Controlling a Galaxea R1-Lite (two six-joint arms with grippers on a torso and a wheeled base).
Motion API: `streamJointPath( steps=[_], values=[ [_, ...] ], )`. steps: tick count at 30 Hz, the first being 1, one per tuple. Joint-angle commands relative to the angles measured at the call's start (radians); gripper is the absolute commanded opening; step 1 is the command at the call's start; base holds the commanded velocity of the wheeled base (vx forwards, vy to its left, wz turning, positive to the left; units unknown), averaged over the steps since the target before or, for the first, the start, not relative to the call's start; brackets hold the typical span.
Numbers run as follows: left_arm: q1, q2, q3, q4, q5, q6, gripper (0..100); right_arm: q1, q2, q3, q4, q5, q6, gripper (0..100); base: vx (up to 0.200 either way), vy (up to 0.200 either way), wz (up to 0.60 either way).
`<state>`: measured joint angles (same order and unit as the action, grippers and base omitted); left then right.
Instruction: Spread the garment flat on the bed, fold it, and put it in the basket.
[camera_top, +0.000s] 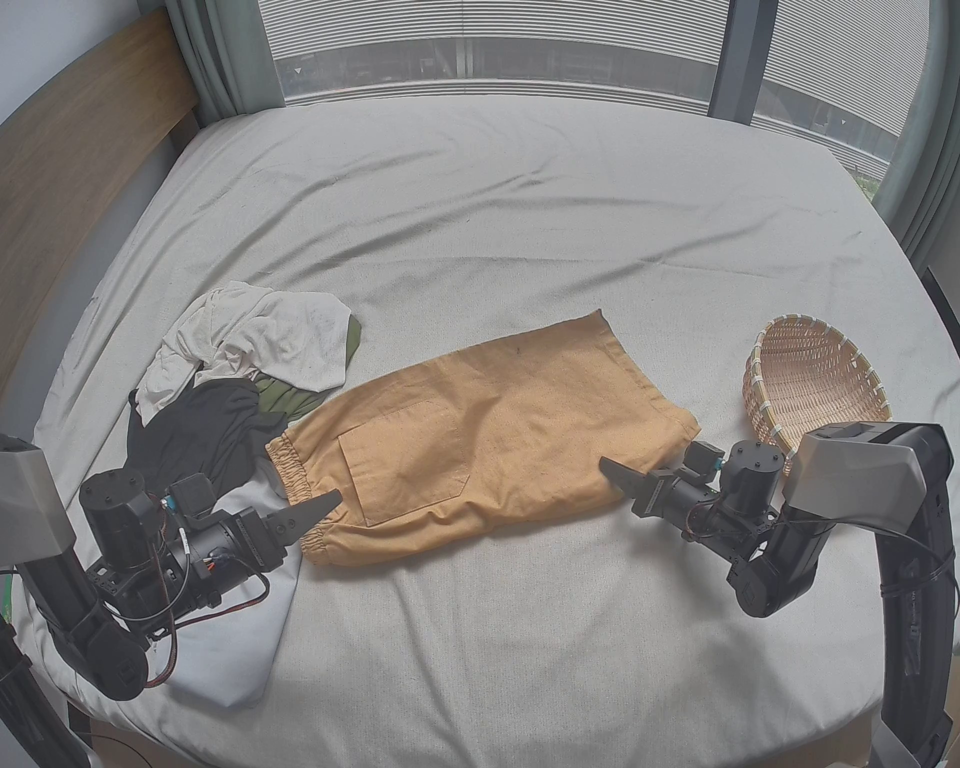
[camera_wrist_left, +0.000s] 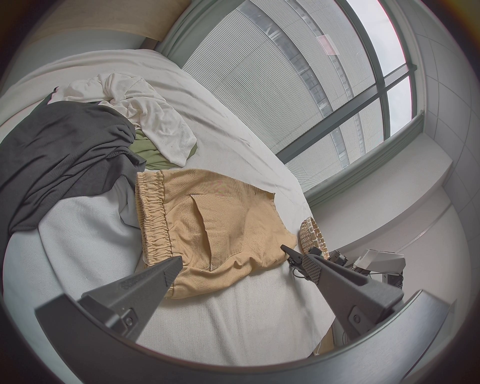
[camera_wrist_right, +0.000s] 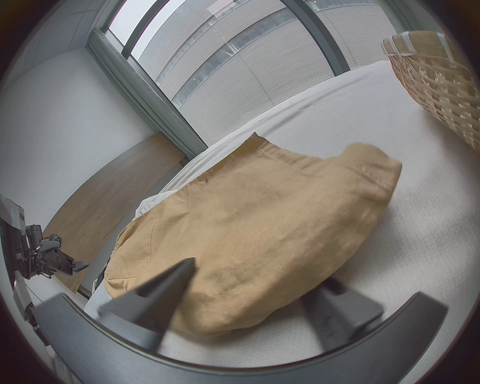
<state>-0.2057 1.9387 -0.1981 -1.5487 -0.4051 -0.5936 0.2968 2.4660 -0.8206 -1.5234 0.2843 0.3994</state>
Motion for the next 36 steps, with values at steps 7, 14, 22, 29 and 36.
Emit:
streamJointPath(
  steps=[7,14,22,29,36],
  values=[
    [0.003,0.020,-0.004,-0.001,0.000,0.002,100,0.028,0.002,0.017,-0.015,0.001,0.006,0,0.000,0.000,0.00],
    [0.005,0.016,-0.006,-0.001,0.000,0.002,100,0.035,-0.090,0.118,-0.015,-0.004,0.001,0,0.000,0.000,0.00],
    [0.006,0.016,-0.006,-0.001,0.000,0.000,100,0.025,-0.165,0.268,-0.017,-0.008,-0.083,0,0.000,0.000,0.00],
    [0.005,0.017,-0.006,-0.001,0.000,0.000,100,-0.001,-0.259,0.456,-0.017,-0.013,-0.117,0,0.000,0.000,0.00],
    [0.003,0.023,-0.004,-0.001,0.000,0.000,100,-0.015,-0.314,0.601,-0.017,-0.008,-0.140,0,0.000,0.000,0.00]
  ],
)
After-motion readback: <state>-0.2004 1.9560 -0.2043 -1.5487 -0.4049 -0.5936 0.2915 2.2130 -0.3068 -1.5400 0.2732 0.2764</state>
